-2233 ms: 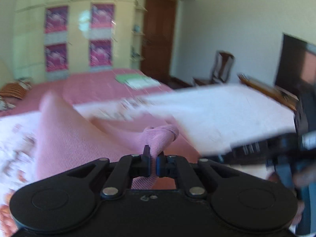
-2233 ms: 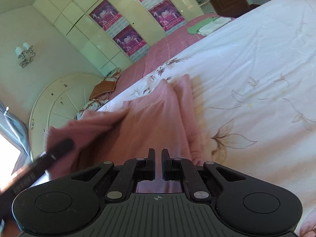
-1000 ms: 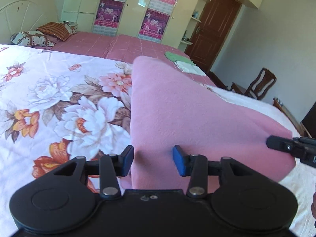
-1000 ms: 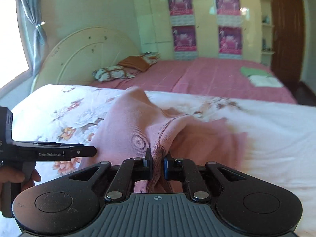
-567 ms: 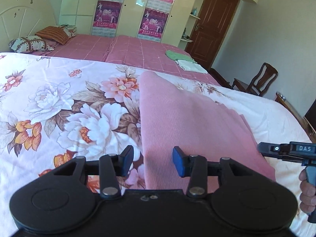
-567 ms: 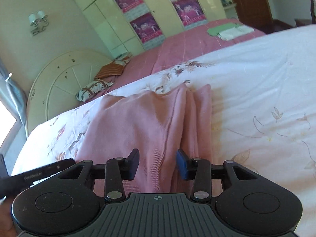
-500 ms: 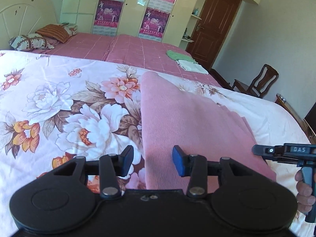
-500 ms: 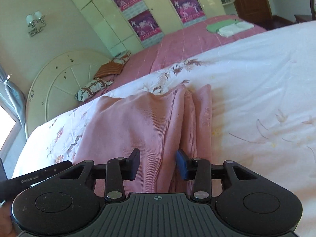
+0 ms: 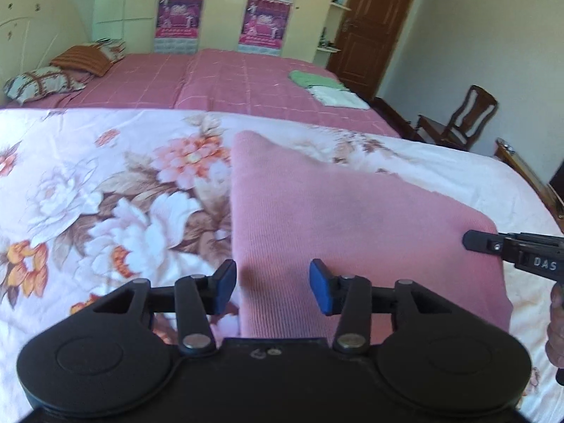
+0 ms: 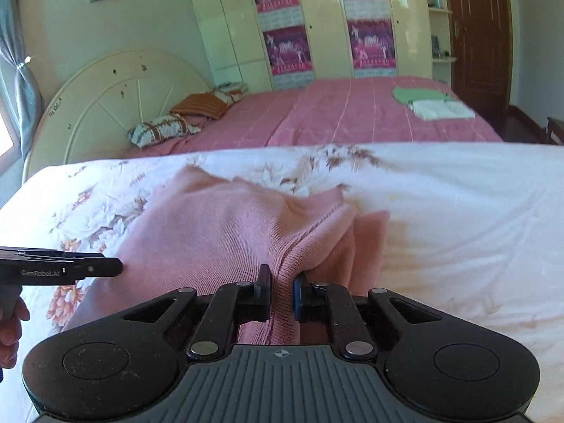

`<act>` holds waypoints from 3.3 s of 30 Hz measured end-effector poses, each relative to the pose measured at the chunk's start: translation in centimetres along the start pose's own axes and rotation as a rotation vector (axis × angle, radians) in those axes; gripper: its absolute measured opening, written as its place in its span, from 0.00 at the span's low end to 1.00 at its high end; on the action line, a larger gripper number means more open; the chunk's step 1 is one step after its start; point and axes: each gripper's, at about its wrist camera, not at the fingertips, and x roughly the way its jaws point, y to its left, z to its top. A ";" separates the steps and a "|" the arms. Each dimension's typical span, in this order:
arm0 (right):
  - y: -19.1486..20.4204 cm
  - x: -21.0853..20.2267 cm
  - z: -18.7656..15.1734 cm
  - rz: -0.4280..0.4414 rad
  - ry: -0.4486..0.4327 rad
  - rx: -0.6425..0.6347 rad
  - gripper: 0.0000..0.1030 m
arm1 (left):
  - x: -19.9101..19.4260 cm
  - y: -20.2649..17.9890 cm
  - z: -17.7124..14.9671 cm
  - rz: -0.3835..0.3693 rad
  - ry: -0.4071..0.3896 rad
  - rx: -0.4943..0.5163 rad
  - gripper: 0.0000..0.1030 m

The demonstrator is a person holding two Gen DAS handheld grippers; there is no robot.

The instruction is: Fold small clothes

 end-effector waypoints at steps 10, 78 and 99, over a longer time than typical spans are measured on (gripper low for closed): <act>-4.5 1.6 -0.6 0.028 0.028 0.194 0.31 | 0.4 0.7 0.7 -0.005 -0.002 0.004 0.44; 0.7 -2.1 -3.0 -0.089 -0.074 -0.012 0.27 | -0.6 1.0 -2.1 0.023 -0.030 -0.015 0.69; -12.6 0.7 -3.2 0.264 0.139 0.556 0.56 | 2.6 3.3 -1.2 -0.159 0.104 -0.150 0.78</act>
